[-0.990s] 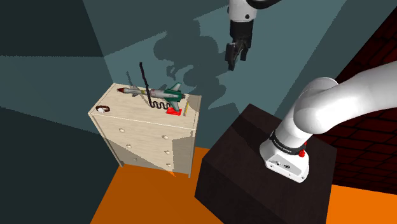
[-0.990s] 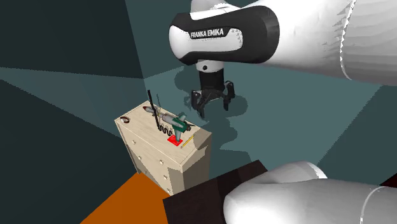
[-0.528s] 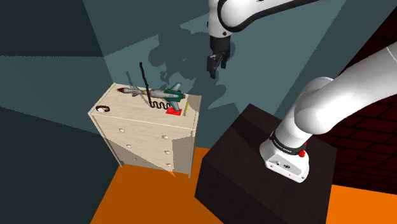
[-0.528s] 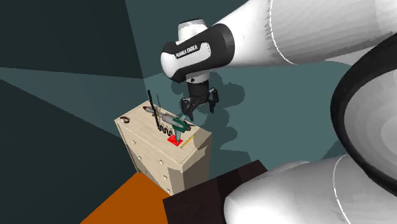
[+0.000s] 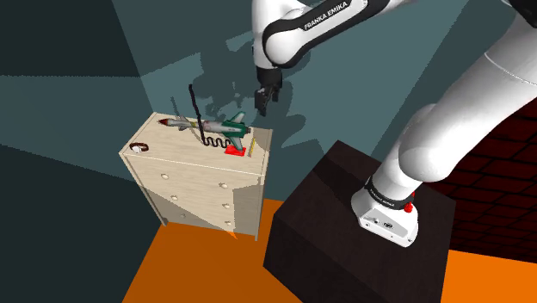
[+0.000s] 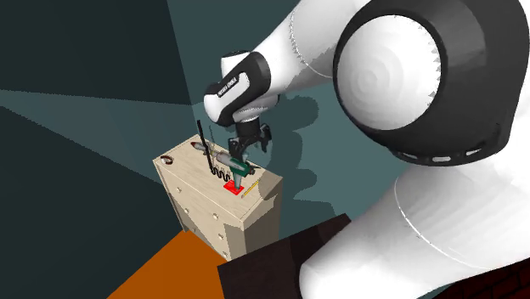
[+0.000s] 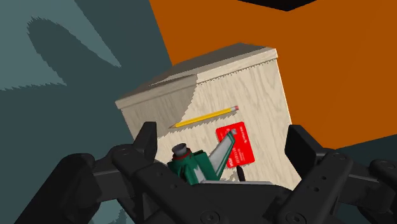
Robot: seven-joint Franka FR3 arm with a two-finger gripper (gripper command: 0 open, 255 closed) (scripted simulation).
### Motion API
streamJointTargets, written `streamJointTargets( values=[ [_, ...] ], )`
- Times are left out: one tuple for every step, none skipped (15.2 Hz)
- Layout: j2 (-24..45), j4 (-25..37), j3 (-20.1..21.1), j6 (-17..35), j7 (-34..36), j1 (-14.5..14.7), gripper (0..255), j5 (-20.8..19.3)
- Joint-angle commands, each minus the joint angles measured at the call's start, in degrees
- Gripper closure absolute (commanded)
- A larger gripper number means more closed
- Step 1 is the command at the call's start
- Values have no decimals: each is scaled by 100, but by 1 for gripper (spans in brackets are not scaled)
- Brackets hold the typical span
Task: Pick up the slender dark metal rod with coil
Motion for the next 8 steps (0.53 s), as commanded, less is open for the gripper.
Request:
streamJointTargets(
  values=[
    [399,152,36,322,-32,25,0,-72],
    [611,262,54,458,-39,40,0,-114],
    [823,380,72,586,-45,55,0,-158],
    [1034,504,89,706,-49,71,0,-206],
    [1245,635,105,820,-52,88,0,-256],
    [1455,772,120,925,-53,107,0,-309],
    [1665,915,133,1024,-53,127,0,-363],
    [1874,1065,145,1115,-53,150,0,-419]
  ],
)
